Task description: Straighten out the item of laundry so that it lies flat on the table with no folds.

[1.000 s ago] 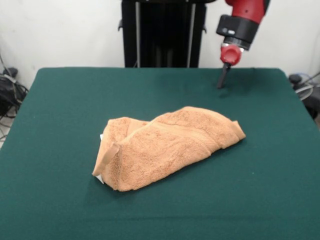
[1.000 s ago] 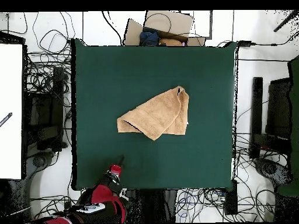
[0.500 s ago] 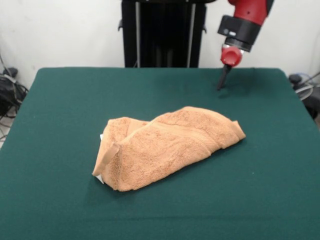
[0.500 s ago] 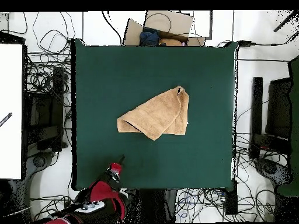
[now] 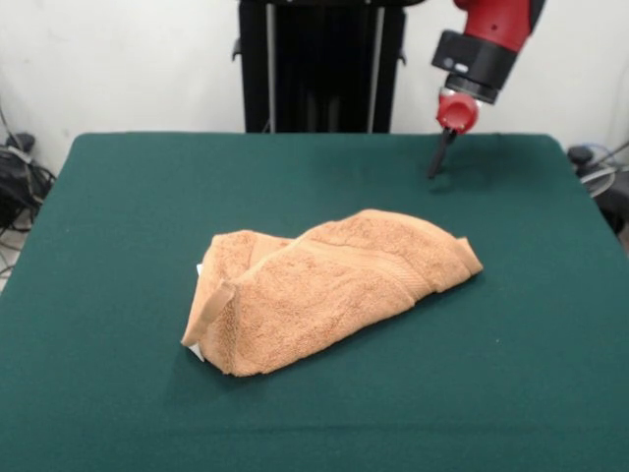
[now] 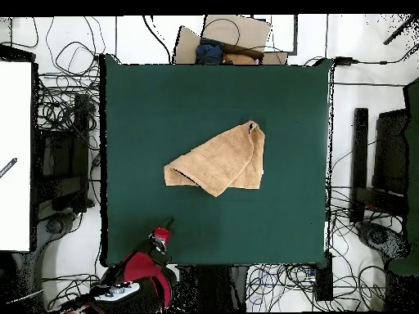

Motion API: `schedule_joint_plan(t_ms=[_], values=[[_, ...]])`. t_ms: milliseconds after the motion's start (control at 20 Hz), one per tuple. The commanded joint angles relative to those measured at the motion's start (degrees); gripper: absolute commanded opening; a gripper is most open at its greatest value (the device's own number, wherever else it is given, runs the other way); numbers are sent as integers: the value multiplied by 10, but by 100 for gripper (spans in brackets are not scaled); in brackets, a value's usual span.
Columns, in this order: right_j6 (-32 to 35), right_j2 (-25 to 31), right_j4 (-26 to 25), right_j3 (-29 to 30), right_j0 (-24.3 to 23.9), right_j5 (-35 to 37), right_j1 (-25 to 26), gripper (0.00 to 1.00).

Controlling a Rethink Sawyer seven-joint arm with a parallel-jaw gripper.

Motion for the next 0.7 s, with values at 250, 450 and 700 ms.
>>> schedule_joint_plan(t_ms=[250, 450, 700], values=[[103, 12, -6, -130, 10, -15, 5, 100], [116, 16, -40, -99, 4, -16, -32, 100], [131, 17, -65, -77, 8, -24, -59, 100]])
